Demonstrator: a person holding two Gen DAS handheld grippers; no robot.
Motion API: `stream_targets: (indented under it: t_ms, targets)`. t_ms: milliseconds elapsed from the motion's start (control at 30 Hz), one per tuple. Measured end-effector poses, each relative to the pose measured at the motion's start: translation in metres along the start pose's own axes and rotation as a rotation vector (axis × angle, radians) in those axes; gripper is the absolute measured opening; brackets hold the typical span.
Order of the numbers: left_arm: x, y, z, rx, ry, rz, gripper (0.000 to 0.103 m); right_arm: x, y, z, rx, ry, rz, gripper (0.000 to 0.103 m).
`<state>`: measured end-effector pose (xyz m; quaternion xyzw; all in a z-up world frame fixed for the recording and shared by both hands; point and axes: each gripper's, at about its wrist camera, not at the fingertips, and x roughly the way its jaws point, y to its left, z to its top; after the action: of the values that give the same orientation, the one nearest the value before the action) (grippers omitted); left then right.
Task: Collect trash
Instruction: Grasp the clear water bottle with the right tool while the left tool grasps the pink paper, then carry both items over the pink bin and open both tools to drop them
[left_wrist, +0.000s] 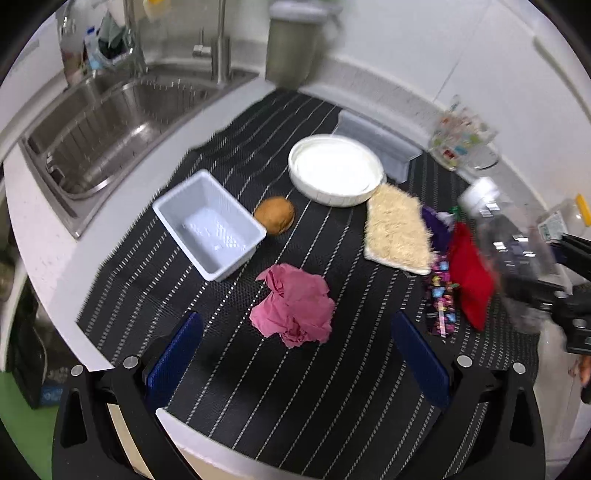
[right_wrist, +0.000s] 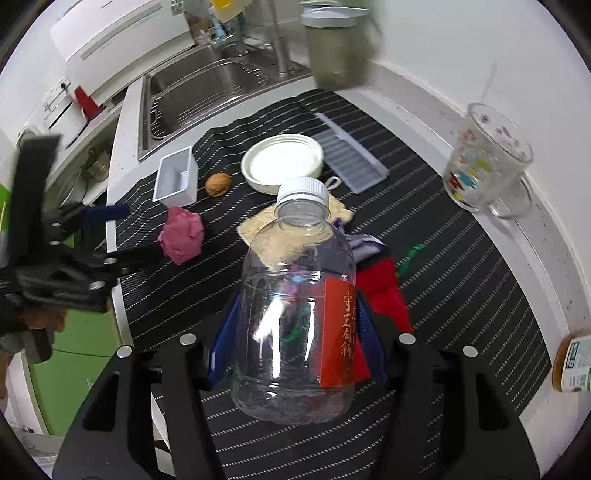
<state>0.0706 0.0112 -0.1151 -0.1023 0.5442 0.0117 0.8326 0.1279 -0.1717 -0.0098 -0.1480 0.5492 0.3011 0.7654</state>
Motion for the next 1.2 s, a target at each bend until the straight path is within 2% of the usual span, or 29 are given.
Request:
stream_targets:
  t_ms: [67, 133, 200, 233, 300, 333, 600, 833, 1033, 1200]
  targets:
    - [0.009, 0.001, 0.000, -0.021, 0.007, 0.001, 0.097, -0.001, -0.007, -0.002, 0.009, 0.002, -0.002, 0.059]
    - [0.017, 0.001, 0.000, -0.034, 0.020, 0.006, 0.078, -0.001, -0.012, -0.004, 0.015, 0.003, -0.003, 0.059]
    - [0.025, 0.001, -0.001, -0.050, 0.035, 0.008, 0.066, -0.001, -0.016, -0.006, 0.021, 0.003, 0.000, 0.059]
    - [0.028, 0.001, -0.002, -0.056, 0.039, 0.008, 0.054, -0.002, -0.018, -0.006, 0.023, 0.003, 0.001, 0.059]
    - [0.031, 0.001, -0.004, -0.063, 0.035, 0.006, 0.048, -0.002, -0.020, -0.008, 0.029, 0.000, 0.006, 0.059]
    - [0.031, -0.001, -0.005, -0.061, 0.029, 0.001, 0.040, -0.003, -0.022, -0.008, 0.028, -0.002, 0.007, 0.059]
    - [0.008, -0.014, -0.010, -0.031, -0.025, 0.005, 0.036, -0.012, -0.023, -0.011, -0.002, -0.041, 0.006, 0.059]
    - [-0.057, -0.023, -0.030, -0.052, -0.133, 0.010, 0.036, -0.024, -0.010, -0.012, -0.091, -0.095, 0.035, 0.059]
    - [-0.118, -0.012, -0.071, -0.131, -0.218, 0.077, 0.036, -0.028, 0.034, -0.018, -0.234, -0.117, 0.108, 0.059]
    - [-0.160, 0.015, -0.119, -0.227, -0.261, 0.148, 0.036, -0.031, 0.100, -0.025, -0.357, -0.126, 0.206, 0.059]
